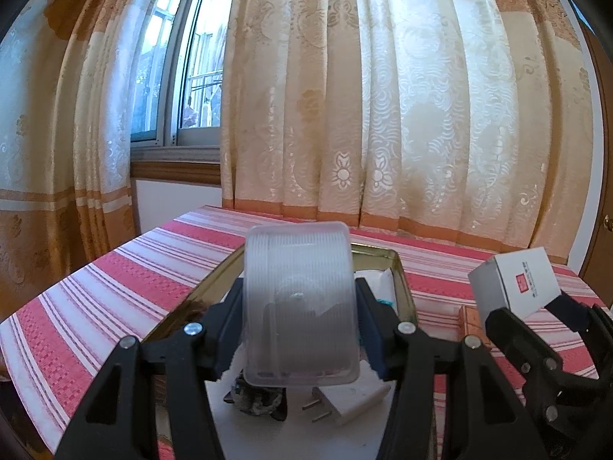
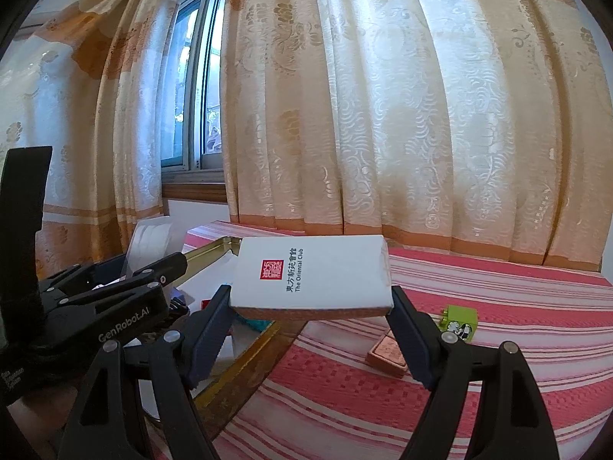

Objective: Organize rigid objects
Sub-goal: 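Carry the clear plastic box and white card box over the tin tray with both tools, then open both tools to drop the clear box and card box into the tray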

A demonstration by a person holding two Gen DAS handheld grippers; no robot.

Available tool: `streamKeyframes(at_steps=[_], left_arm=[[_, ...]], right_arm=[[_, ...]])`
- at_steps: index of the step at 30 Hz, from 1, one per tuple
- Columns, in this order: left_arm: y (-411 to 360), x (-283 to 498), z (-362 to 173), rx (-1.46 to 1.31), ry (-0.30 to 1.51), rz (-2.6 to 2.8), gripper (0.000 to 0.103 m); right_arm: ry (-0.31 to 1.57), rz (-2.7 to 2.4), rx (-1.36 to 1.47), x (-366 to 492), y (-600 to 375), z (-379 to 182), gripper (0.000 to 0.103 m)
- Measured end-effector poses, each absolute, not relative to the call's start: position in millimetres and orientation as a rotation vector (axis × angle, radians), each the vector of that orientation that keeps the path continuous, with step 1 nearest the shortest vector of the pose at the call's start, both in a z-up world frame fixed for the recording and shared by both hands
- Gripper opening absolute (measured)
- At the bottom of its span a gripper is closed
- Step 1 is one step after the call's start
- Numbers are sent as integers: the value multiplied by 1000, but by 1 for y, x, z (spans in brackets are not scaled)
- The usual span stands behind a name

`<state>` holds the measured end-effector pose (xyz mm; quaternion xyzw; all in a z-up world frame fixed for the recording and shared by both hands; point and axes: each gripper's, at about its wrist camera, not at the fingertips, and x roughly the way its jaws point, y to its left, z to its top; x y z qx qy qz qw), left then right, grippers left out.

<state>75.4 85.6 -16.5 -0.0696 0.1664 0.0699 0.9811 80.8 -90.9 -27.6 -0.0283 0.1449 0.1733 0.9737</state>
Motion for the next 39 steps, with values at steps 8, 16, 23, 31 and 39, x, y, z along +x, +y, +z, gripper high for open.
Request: streamKeyframes(at_steps=[8, 16, 23, 31, 39], left_arm=[[98, 80, -19, -171, 364, 166, 54], [104, 80, -21, -180, 367, 174, 54], [110, 82, -22, -179, 377, 184, 54], [117, 87, -24, -165, 409, 215, 54], [122, 103, -24, -122, 483, 223, 54]], right_arm=[[311, 371, -66, 86, -81, -28, 81], [325, 383, -70, 90, -73, -29, 81], [332, 394, -82, 92, -66, -30, 81], [348, 415, -88, 97, -59, -32, 81], [387, 443, -88, 118, -45, -34, 81]])
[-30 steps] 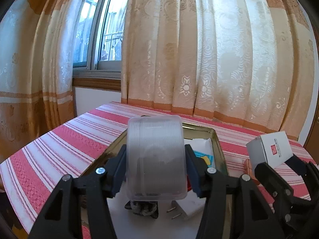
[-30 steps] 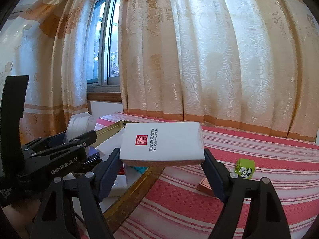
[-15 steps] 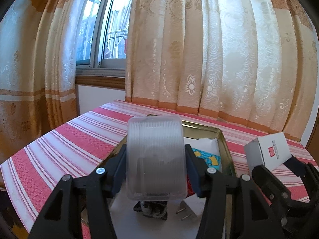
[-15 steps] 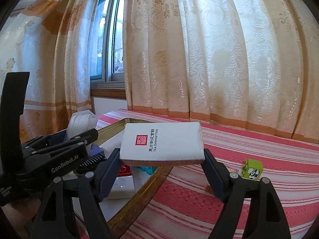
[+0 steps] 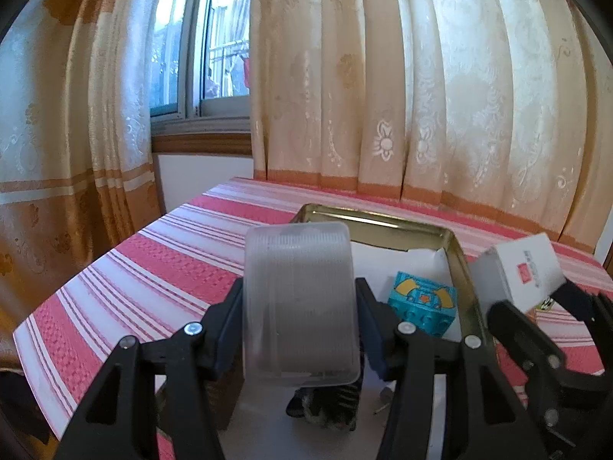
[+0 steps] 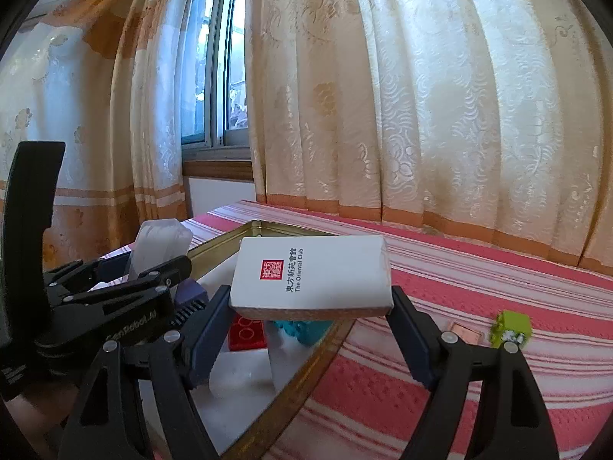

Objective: Organize rigid objects
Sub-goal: 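Open both tools to drop the clear box and card box into the tray, then grasp the copper metal box with the left tool while the right tool grasps the green cube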

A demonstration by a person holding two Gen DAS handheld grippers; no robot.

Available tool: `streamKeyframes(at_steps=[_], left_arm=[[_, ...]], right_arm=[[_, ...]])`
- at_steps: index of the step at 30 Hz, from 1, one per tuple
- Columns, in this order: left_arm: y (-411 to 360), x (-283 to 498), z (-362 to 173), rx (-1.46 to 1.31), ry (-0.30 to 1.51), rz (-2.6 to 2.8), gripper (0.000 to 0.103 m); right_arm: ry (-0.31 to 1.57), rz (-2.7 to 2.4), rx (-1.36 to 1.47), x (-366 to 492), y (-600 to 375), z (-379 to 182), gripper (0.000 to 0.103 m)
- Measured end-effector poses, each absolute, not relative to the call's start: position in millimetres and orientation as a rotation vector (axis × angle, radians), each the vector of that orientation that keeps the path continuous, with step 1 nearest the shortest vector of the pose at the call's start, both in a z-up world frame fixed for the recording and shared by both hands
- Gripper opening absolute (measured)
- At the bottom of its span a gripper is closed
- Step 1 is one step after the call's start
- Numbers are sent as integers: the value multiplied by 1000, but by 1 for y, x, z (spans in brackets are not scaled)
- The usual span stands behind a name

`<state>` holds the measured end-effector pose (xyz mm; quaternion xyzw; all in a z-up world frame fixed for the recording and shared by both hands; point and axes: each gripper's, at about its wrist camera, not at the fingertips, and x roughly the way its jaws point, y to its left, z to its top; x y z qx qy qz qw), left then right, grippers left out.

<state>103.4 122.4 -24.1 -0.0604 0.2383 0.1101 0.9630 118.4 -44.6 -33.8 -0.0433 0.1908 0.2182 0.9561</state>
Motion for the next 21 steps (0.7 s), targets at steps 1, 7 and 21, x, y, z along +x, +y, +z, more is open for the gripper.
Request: streamKeyframes(at_steps=[1, 7, 21], left_arm=[[123, 106, -23, -116, 494, 221, 54], [129, 117, -19, -95, 526, 226, 56], [91, 94, 1, -74, 446, 195, 98]], right_arm=[[405, 455, -87, 125, -41, -35, 81], [520, 528, -46, 154, -29, -44, 81], [540, 503, -16, 139, -78, -41, 87]])
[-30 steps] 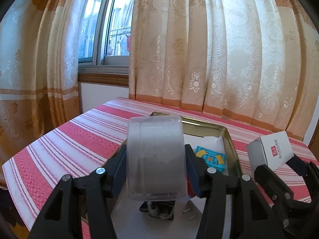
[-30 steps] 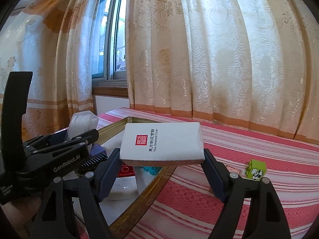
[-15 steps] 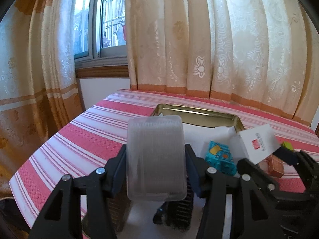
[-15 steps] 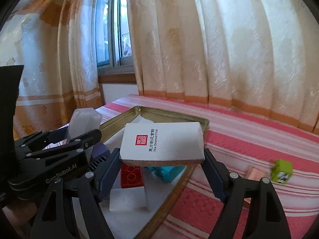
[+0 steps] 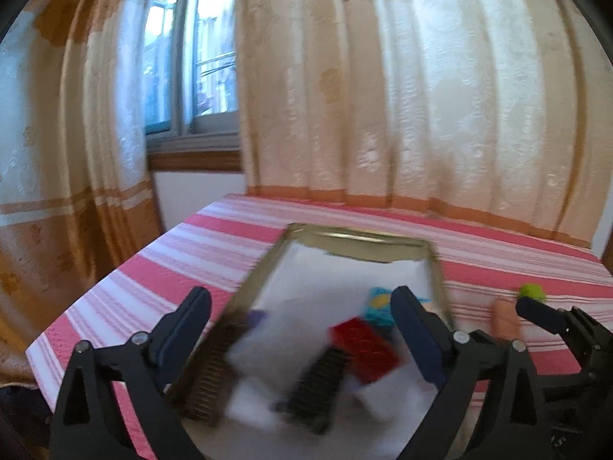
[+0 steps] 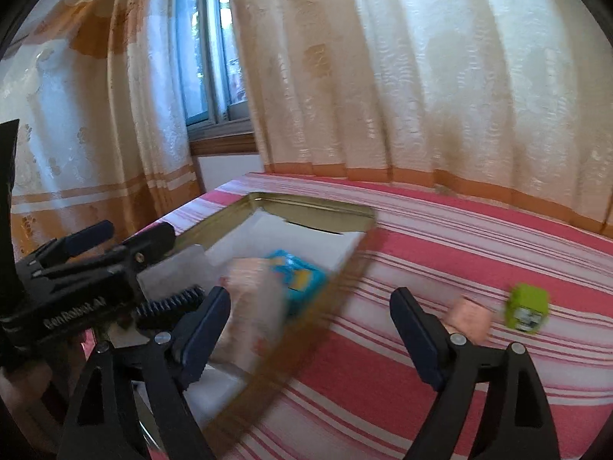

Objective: Organize rigid objects
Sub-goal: 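Grasp the copper metal box with the left tool while the right tool grasps the green cube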

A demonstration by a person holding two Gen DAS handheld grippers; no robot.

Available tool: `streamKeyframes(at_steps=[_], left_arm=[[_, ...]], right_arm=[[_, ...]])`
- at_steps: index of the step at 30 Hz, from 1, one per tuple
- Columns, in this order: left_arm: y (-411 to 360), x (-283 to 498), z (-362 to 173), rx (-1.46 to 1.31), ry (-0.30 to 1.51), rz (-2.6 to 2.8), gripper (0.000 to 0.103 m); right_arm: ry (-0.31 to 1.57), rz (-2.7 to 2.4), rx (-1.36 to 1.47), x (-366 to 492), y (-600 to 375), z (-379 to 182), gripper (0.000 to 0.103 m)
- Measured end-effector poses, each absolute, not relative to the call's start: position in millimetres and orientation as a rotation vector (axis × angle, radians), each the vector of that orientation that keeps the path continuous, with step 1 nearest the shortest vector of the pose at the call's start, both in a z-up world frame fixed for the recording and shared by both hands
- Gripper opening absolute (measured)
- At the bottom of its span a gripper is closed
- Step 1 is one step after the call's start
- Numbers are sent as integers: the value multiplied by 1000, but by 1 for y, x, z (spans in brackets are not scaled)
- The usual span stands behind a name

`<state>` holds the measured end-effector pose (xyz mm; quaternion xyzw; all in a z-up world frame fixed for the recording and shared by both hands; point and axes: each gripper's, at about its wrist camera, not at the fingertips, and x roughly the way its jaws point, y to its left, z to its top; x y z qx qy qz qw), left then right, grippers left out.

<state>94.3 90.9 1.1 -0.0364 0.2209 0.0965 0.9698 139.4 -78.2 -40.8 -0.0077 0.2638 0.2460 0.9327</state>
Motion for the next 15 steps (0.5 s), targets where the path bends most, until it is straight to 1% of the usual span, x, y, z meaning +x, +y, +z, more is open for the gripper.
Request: streamKeyframes(at_steps=[1, 7, 15], left_arm=[[79, 94, 3, -60, 443, 174, 100], [14, 105, 4, 17, 474, 59, 100], [-56, 142, -10, 67, 596, -69, 100]], right_arm=[[542, 480, -9, 138, -92, -41, 87], [551, 327, 30, 141, -167, -42, 87], [581, 149, 108, 154, -241, -51, 87]])
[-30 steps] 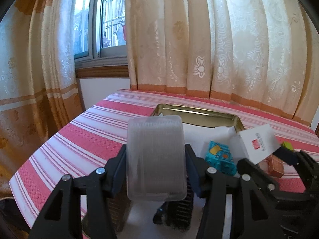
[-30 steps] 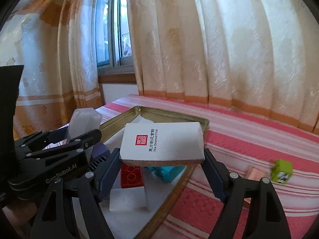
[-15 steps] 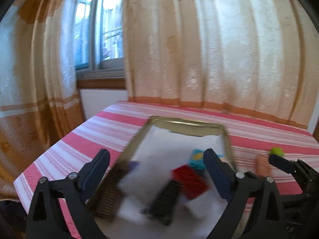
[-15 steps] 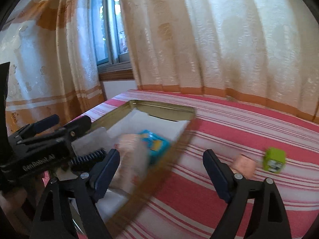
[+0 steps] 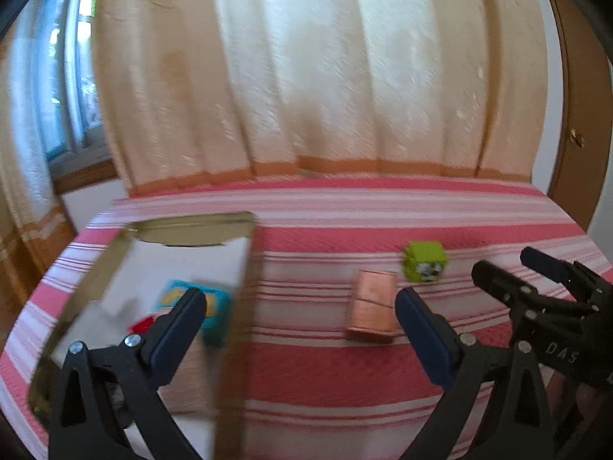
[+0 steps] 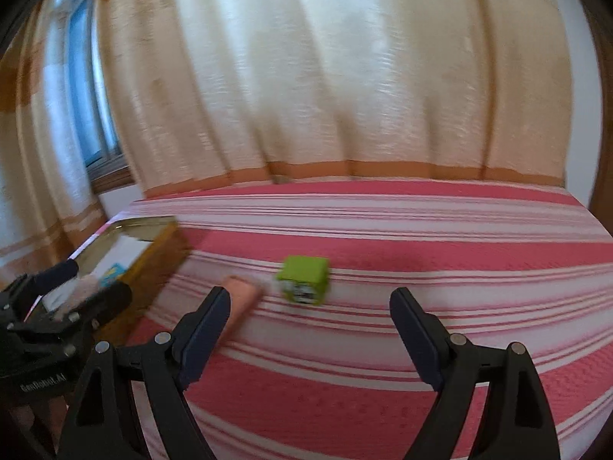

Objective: Organize rigid objects
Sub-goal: 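Grasp the copper metal box with the left tool while the right tool grasps the green cube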

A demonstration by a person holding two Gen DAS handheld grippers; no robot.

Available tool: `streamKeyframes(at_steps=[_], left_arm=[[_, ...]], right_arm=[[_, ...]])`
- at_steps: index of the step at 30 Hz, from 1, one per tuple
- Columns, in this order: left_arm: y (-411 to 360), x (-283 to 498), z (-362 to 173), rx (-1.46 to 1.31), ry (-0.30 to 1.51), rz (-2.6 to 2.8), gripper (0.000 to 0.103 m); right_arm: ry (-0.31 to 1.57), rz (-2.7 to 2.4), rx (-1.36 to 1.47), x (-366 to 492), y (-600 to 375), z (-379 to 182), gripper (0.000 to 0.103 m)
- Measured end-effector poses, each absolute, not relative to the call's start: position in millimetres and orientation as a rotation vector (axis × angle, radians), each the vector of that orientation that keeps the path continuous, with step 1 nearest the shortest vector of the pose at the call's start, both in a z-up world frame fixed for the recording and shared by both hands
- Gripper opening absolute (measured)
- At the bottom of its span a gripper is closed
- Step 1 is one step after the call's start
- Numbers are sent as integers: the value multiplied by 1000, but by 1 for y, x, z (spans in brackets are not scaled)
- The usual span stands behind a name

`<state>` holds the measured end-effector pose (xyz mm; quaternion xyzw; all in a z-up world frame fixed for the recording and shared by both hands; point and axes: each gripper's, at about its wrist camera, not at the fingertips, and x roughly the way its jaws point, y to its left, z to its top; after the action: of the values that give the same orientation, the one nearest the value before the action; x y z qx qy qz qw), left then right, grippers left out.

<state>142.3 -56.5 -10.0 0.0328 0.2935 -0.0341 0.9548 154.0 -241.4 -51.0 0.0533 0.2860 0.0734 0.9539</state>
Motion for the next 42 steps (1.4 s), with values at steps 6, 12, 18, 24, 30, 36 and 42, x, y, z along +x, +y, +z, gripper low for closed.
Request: streamKeyframes(at_steps=[6, 12, 18, 24, 30, 36, 42], left_arm=[[-93, 168, -22, 141, 665, -109, 99], [-103, 193, -43, 165, 760, -116, 86], [-110, 209, -57, 165, 827, -145, 77], [-112, 216, -62, 140, 865, -218, 45], [-98, 217, -56, 80, 826, -198, 45], [-86, 223, -57, 64, 825, -148, 45], [-77, 226, -56, 46, 811, -104, 45]], right_arm=[[598, 84, 195, 157, -270, -57, 87], [580, 68, 234, 152, -281, -56, 87], [588, 71, 224, 153, -280, -55, 87], [616, 71, 234, 158, -281, -58, 87], [663, 103, 185, 179, -265, -59, 87], [707, 127, 168, 212, -249, -56, 87], [770, 152, 154, 234, -231, -65, 87]])
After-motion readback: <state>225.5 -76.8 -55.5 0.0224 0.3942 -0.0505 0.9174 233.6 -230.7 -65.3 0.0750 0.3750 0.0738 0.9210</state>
